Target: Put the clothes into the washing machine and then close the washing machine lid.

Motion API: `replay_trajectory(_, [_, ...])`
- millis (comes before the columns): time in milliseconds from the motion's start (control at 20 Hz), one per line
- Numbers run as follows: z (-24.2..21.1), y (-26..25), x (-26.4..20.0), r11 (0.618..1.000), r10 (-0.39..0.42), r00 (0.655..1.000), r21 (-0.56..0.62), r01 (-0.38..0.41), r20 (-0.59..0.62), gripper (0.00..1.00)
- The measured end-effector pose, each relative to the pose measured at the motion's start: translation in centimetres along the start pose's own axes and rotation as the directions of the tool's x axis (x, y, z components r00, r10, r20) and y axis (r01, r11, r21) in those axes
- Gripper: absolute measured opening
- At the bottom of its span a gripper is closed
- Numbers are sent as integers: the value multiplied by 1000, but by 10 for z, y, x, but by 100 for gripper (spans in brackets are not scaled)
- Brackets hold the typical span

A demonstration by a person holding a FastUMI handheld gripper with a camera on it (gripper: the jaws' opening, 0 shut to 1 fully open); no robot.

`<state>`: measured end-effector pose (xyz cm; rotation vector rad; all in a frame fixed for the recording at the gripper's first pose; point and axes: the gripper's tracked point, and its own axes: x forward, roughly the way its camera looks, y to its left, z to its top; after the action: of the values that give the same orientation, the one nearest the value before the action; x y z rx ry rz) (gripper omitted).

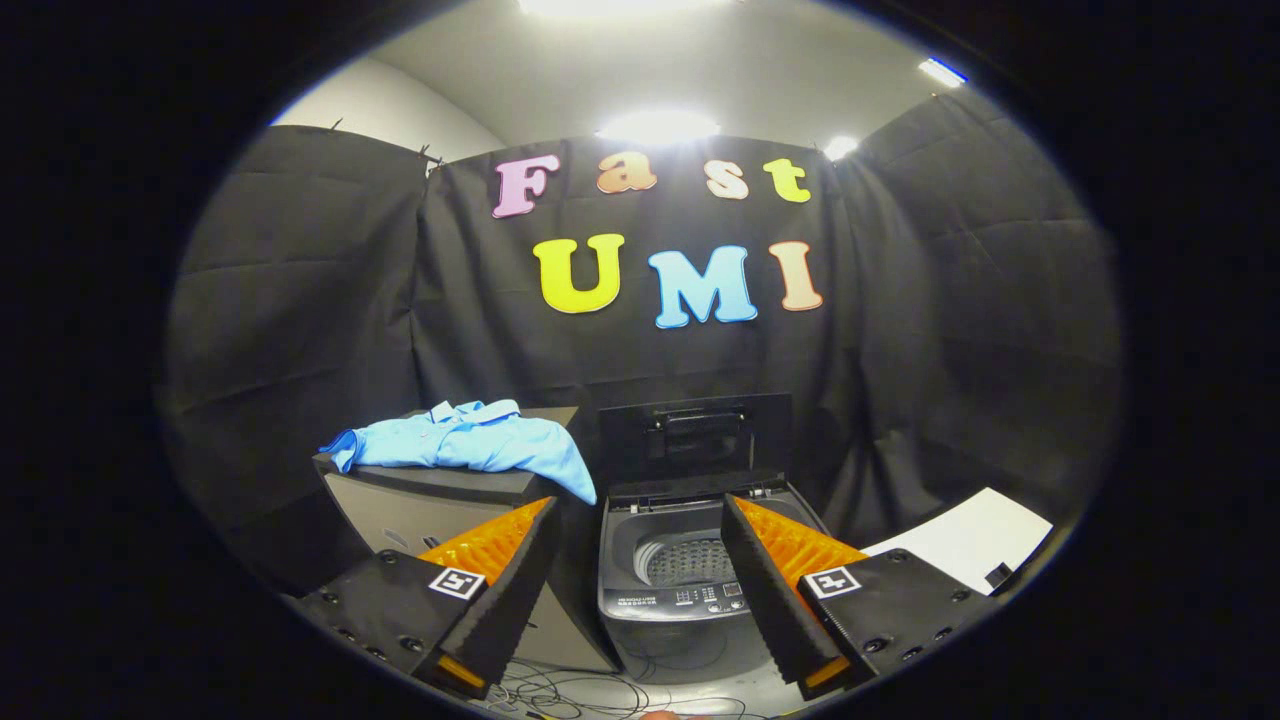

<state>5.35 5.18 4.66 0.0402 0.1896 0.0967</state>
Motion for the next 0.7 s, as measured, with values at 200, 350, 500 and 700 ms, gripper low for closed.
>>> replay_trajectory(200, [31,17,16,999,10,999,-32,-11,-37,99])
replay_trajectory(350, [51,38,30,996,52,997,-64,-56,-64,98])
replay_trajectory(500, [71,58,40,990,97,992,-92,-105,-86,98])
replay_trajectory(700, [85,92,54,977,164,979,-118,-177,-119,98])
